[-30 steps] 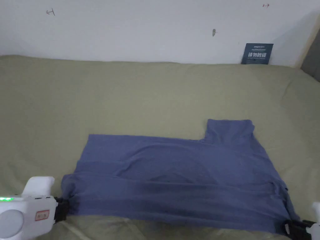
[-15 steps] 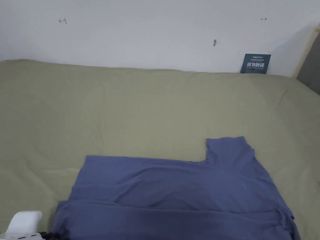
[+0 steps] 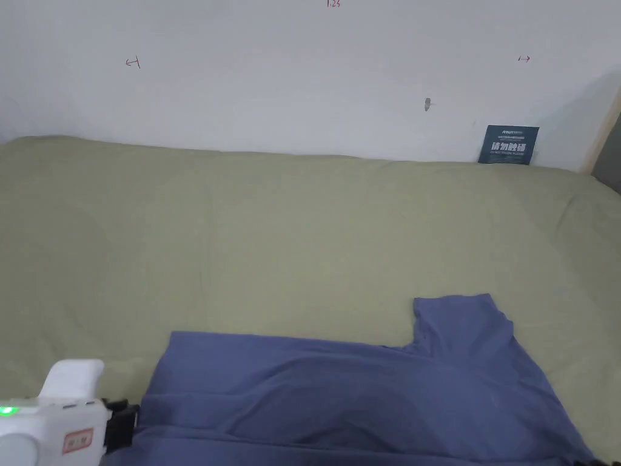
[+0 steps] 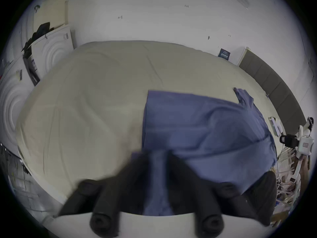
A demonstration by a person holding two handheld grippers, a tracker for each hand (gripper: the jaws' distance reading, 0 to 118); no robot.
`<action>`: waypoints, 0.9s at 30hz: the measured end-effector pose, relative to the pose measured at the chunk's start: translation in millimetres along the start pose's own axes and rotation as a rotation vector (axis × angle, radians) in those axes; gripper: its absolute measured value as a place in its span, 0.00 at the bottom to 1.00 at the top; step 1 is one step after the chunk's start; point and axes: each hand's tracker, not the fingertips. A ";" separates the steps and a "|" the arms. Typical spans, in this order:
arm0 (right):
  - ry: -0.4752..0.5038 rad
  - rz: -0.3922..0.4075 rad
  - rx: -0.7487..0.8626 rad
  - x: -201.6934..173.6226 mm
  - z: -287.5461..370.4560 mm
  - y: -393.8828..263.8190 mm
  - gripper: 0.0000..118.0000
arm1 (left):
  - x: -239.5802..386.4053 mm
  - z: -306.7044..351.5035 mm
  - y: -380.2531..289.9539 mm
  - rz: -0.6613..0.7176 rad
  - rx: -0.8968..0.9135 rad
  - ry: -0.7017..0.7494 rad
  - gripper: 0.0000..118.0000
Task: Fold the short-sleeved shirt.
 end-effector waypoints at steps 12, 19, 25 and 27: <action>-0.042 0.002 0.000 10.9 -67.8 63.3 0.00 | 10.7 -142.0 97.4 -0.064 -0.082 0.103 0.99; -0.076 0.007 -0.057 24.8 -92.8 60.3 0.00 | 11.8 -177.2 100.1 -0.077 -0.148 0.132 0.80; -0.085 0.005 -0.092 35.1 -119.0 74.8 0.00 | 23.1 -157.4 100.5 -0.081 -0.114 0.070 0.15; -0.103 0.014 -0.086 35.2 -128.9 83.3 0.00 | 21.5 -157.8 100.1 -0.073 -0.123 0.070 0.04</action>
